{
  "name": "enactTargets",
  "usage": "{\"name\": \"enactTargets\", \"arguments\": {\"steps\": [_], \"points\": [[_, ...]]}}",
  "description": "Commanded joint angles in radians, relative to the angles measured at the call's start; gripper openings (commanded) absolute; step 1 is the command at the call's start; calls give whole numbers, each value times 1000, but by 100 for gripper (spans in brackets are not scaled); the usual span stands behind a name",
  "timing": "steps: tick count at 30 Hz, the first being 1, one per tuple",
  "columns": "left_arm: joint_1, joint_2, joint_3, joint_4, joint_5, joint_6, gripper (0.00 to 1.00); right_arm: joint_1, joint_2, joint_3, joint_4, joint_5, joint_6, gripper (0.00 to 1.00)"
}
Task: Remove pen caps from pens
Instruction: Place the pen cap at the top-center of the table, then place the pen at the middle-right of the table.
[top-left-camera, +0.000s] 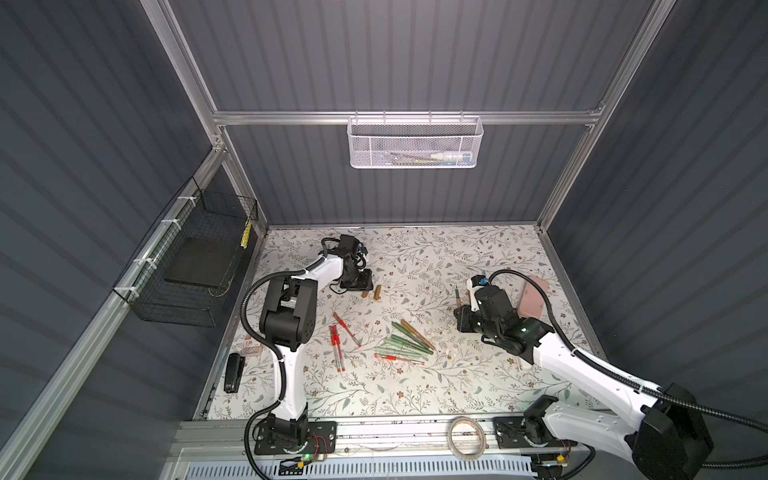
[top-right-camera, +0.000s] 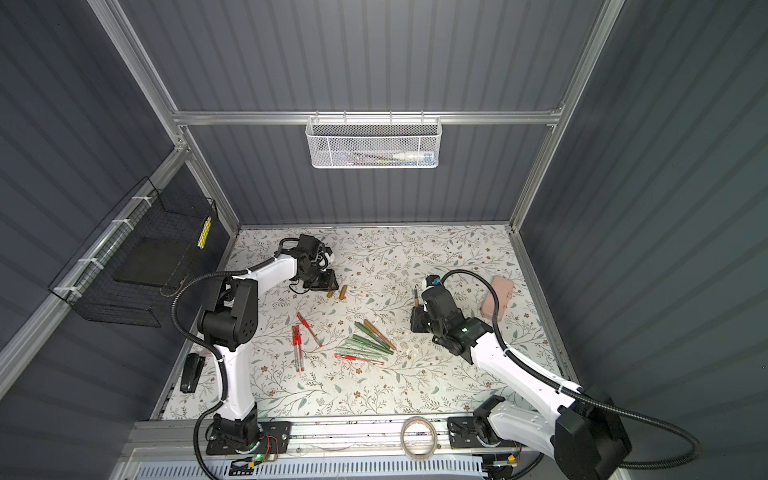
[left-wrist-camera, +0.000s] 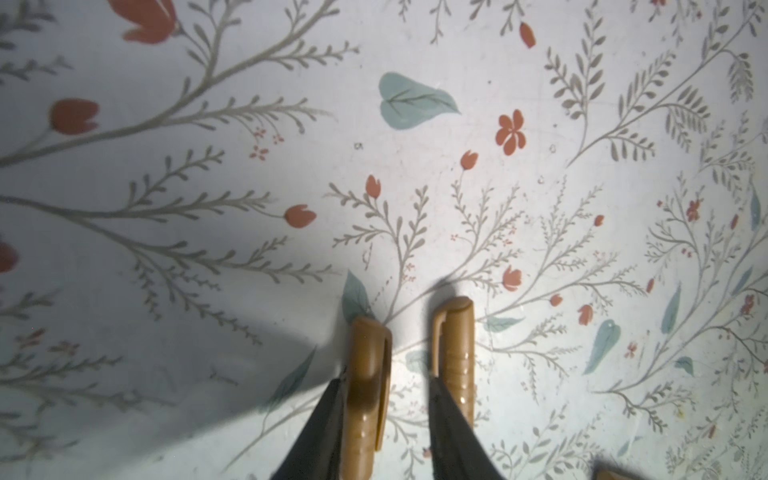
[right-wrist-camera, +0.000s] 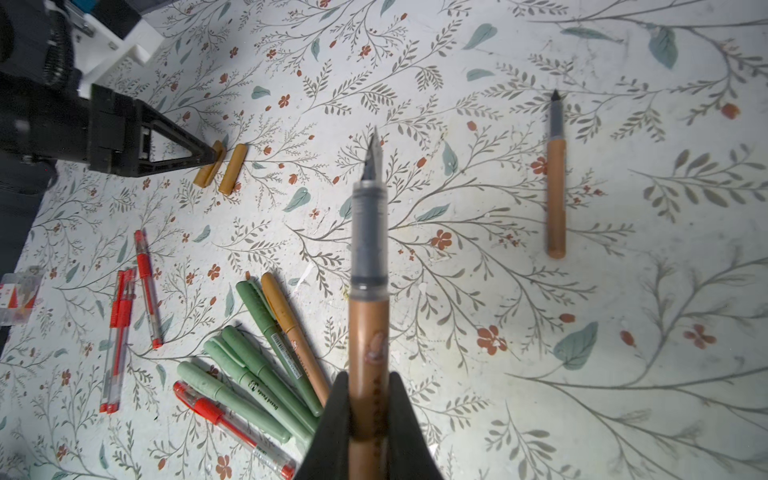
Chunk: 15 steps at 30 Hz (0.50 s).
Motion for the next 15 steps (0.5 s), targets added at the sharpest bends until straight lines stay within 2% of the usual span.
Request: {"name": "enactTargets", "arguments": {"steps": [1, 3, 7, 11, 15], "points": [[-4, -108, -38, 4, 4, 0, 44, -19, 51, 45, -39, 37, -40, 0], [-4, -164, -86, 43, 18, 2, 53, -36, 101, 72, -52, 42, -60, 0], [-4, -262, -162, 79, 19, 25, 64, -63, 210, 151, -106, 72, -98, 0], [-4, -361, -256, 181, 36, 65, 87, -107, 323, 211, -107, 72, -131, 0], [5, -418, -316, 209, 43, 90, 98, -151, 436, 283, -123, 51, -163, 0]]}}
